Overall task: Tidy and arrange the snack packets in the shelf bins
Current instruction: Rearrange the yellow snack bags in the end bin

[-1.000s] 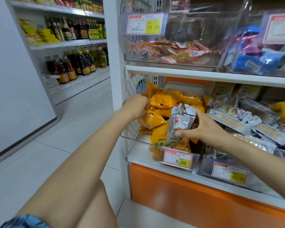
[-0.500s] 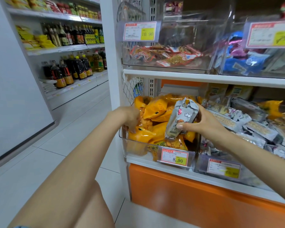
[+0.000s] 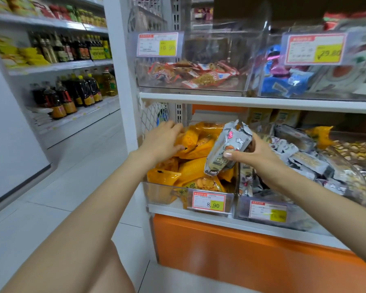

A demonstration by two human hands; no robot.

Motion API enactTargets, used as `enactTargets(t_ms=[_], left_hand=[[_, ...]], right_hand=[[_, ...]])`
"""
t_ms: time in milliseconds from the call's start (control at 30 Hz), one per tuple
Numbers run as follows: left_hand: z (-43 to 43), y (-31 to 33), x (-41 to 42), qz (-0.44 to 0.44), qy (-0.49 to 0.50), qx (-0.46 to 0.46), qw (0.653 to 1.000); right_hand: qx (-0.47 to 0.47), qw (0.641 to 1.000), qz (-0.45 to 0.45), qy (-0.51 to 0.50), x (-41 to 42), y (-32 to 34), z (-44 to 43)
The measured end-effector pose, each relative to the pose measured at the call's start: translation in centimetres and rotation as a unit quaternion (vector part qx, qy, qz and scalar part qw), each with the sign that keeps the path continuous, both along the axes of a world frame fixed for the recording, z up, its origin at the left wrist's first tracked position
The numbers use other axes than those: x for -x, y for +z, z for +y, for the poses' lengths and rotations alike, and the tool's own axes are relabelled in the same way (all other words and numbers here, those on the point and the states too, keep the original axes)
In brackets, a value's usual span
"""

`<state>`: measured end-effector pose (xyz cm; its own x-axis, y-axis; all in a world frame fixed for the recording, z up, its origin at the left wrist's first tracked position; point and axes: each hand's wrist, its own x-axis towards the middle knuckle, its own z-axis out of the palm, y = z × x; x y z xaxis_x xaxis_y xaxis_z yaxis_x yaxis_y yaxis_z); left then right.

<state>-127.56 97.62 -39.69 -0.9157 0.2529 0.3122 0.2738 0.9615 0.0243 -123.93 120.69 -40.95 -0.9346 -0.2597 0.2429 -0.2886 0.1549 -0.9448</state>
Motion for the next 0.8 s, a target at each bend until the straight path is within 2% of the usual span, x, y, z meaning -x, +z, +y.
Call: enactTargets(t_ms=[67,133,200,267,333,400,500,567,633,733,767,800], left_hand=[[0.3,-0.4,0.2,-0.053,0.004,0.045,0.998],[0.7,-0.3,0.2,-0.065,0.053,0.121,0.989],[1.4,0.0,0.0,-0.001,0.103,0.145,0.984],[2.6,0.5,-0.4,0.095,0.108,0.083,0.986],[4.2,0.9,-0.8,0.161,0.044,0.003,0.986],[5.8,0.8,-1.1,0.177,-0.06,-0.035,0.982],[8.1,-0.3,-1.0,0.161,-0.17,-0.015,0.972],[9.6,-1.0,-0.7,0.164,-0.207,0.003,0.965],[10.8,-1.2,-0.5,0.163,-0.225,-0.013,0.961],[12.7,-1.3,-0.4,0.121,-0.239,-0.07,0.961],[13.3,-1.5,-0.3,0.083,-0.246,-0.095,0.961],[14.0,-1.8,-0.3,0.031,-0.253,-0.117,0.96]], right_hand=[[-0.002,1.0,0.011,-0.002,-0.5,0.1,0.3],[-0.006,1.0,0.029,0.001,-1.0,0.3,0.8],[-0.009,0.999,0.05,0.001,-1.5,0.6,1.4],[-0.021,0.997,0.073,-0.009,-2.1,1.2,2.4],[-0.042,0.993,0.1,-0.035,-2.5,2.0,3.7],[-0.066,0.988,0.125,-0.065,-2.8,2.5,5.2],[-0.122,0.973,0.162,-0.105,-3.4,3.3,7.8],[-0.203,0.954,0.185,-0.119,-3.7,3.9,9.7],[-0.342,0.9,0.227,-0.15,-3.7,4.0,11.4],[-0.557,0.761,0.286,-0.173,-2.7,2.6,12.9],[-0.597,0.732,0.285,-0.167,-2.1,1.7,13.1],[-0.614,0.72,0.284,-0.156,-1.6,0.9,12.9]])
